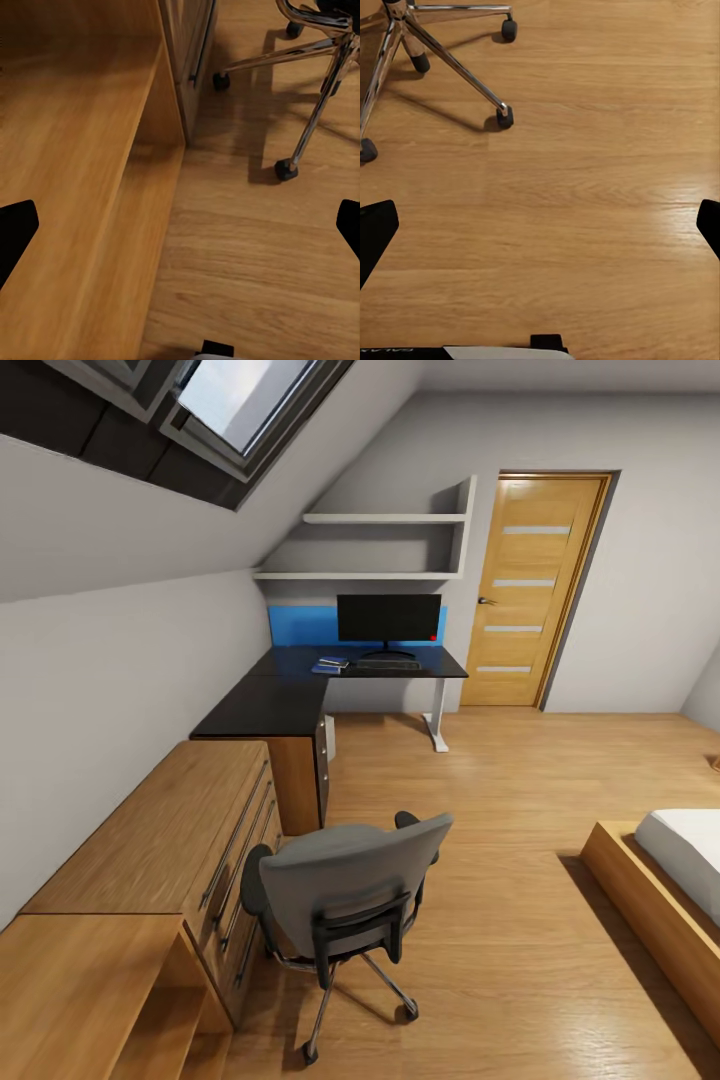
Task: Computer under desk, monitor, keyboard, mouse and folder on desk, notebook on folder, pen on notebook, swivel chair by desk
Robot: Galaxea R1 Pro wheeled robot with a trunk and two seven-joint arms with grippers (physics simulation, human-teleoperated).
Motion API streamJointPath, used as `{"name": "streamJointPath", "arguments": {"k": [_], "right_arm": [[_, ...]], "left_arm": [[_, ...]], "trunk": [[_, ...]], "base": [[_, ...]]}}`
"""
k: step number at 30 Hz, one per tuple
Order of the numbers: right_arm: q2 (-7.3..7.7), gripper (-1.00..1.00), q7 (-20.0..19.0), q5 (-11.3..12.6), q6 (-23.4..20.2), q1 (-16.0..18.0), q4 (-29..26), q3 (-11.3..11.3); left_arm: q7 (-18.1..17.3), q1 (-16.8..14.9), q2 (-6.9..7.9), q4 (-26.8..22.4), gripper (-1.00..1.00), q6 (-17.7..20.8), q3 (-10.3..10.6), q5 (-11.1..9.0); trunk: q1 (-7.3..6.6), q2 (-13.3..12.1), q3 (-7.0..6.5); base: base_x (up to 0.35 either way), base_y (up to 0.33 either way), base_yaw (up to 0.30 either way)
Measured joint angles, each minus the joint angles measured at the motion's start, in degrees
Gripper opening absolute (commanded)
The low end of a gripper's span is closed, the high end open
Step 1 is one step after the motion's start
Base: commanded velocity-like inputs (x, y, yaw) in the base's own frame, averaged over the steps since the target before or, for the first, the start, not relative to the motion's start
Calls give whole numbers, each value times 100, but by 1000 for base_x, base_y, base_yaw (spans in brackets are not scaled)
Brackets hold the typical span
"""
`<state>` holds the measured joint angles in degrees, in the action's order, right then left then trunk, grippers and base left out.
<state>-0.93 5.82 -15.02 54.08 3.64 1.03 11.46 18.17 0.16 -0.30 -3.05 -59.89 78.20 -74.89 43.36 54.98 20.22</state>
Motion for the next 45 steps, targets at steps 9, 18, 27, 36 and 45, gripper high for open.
{"name": "streamJointPath", "arguments": {"k": [9,18,27,36,45], "right_arm": [[5,100,0,9,-1,0,0,8],[6,100,0,9,-1,0,0,9],[-1,100,0,9,-21,0,0,3],[-1,100,0,9,-65,0,0,0],[-1,100,1,4,-71,0,0,0]], "left_arm": [[39,1,-1,-3,100,0,-14,-15],[56,2,-28,-5,100,0,-19,-22],[59,2,-40,-11,100,0,-28,-51],[59,0,-37,-12,100,0,-30,-338],[59,1,-39,-12,100,0,-30,-587]], "trunk": [[0,0,0],[0,0,0],[43,79,35],[241,440,197],[352,642,288]], "base": [[0,0,0],[0,0,0],[0,0,0],[0,0,0],[0,0,0]]}}
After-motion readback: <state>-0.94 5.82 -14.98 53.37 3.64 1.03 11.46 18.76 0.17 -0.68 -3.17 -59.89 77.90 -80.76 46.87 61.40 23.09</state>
